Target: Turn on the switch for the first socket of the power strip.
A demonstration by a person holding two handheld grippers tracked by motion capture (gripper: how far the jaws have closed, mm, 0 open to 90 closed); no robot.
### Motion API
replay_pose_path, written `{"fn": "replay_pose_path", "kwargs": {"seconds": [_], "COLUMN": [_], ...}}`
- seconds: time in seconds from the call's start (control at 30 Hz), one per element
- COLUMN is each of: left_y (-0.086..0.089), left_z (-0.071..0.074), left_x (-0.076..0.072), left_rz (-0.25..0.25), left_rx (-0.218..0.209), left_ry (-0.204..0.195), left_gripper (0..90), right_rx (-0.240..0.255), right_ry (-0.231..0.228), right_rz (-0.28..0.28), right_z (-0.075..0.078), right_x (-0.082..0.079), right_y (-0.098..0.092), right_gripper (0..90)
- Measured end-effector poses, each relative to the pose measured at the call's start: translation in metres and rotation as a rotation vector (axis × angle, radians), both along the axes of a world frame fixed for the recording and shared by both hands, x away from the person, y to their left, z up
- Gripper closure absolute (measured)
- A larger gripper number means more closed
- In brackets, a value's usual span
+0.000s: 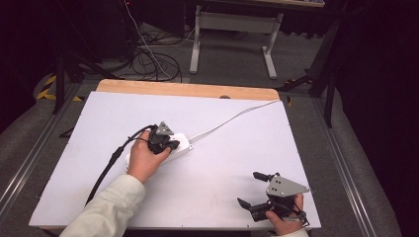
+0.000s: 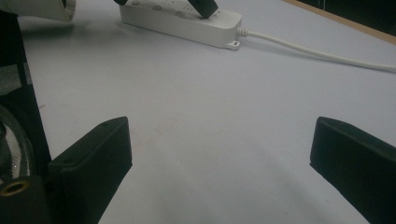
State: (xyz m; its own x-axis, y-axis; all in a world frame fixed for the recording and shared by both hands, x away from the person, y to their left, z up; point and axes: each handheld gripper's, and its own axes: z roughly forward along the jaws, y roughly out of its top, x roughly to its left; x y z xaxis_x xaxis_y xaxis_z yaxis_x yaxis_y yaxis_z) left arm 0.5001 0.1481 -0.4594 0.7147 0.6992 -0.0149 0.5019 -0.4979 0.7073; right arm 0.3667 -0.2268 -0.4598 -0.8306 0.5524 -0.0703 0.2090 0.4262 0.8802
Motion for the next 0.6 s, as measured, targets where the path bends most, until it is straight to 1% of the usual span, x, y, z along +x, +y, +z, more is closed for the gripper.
{"fn": "replay_pose_path", "kwargs": {"seconds": [0.1, 0.2, 0.37, 0.43, 0.47, 0.5, 0.6], "left_y": [-0.0007, -0.0008, -0.0008, -0.0002, 0.0001, -0.0001, -0.0008], "left_z": [-0.0001, -0.0004, -0.0006, -0.0007, -0.0006, -0.0010, -0.0007], "left_x": [-0.0004, -0.0002, -0.0005, 0.0001, 0.0006, 0.0003, -0.0001], "left_rz": [0.002, 0.007, -0.004, -0.003, -0.003, 0.000, -0.004], "left_rx": [0.004, -0.004, 0.013, 0.006, 0.006, -0.005, 0.013], "left_ry": [-0.003, 0.005, -0.010, -0.001, -0.003, 0.006, -0.004], "left_gripper": [90.0, 90.0, 90.0, 90.0, 90.0, 90.0, 90.0], "right_rx": [0.003, 0.002, 0.000, 0.000, 0.000, 0.000, 0.002], "right_ry": [0.001, 0.003, 0.003, 0.004, 0.004, 0.004, 0.005], "right_rz": [0.001, 0.001, 0.002, 0.001, 0.002, 0.002, 0.002], "right_z": [-0.0001, -0.0002, -0.0003, -0.0004, -0.0004, -0.0004, -0.0004], "right_x": [0.0001, -0.0001, 0.0000, 0.0000, 0.0000, 0.0000, -0.0001], "right_y": [0.0000, 0.0003, 0.0005, 0.0005, 0.0005, 0.0005, 0.0005], "right_gripper": [6.2, 6.2, 6.2, 6.2, 6.2, 6.2, 6.2]}}
